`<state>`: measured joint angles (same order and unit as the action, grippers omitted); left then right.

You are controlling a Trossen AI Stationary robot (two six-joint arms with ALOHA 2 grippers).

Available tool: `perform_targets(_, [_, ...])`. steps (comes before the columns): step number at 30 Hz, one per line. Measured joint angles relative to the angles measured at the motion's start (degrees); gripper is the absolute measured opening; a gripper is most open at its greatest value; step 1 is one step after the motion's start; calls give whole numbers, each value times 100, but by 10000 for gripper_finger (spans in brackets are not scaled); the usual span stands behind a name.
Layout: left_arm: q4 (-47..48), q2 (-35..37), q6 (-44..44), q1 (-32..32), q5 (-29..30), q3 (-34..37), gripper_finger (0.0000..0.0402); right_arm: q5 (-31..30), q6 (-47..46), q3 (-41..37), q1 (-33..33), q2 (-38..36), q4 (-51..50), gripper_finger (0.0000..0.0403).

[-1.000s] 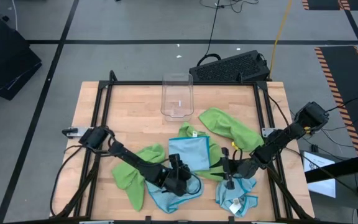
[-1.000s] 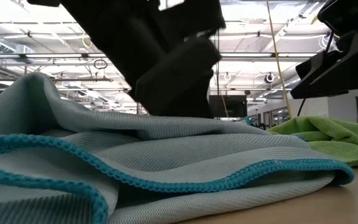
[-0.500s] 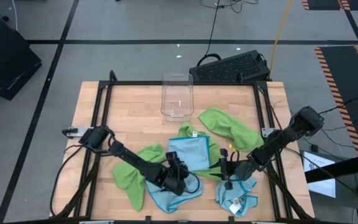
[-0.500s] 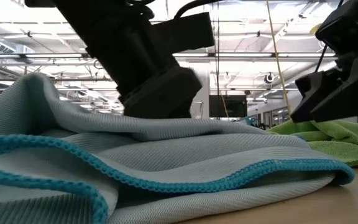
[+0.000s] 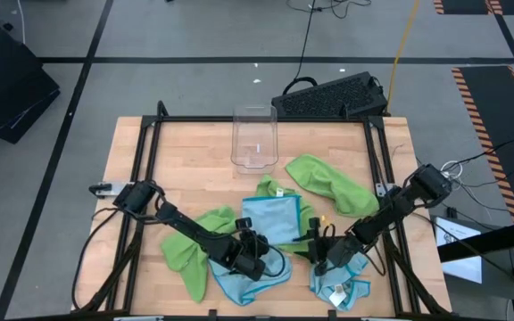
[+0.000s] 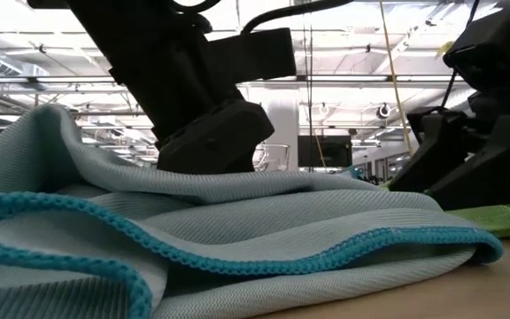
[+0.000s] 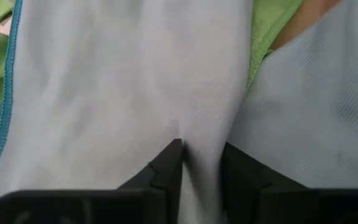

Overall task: Fold microfiber towels
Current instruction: Fold the top left blue towel

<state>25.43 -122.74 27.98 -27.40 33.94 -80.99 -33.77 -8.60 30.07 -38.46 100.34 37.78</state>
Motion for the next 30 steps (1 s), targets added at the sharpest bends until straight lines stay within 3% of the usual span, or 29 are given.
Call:
perform_targets(9, [2,147,69,-15,-276,4,11,-93,260,6,-29,-232,-274,178])
perform_targets(17, [5,325,67,97,-393,4,33,-63,804,26,-29,-232,-240,183])
perform_targets(25, [35,358,55,371,-943,4,9,-59,798,45,-29,-228,-441,183])
perform_targets(30, [12,395,71,459,-1052,4,24,-216,817,45,-29,-227,-543,183])
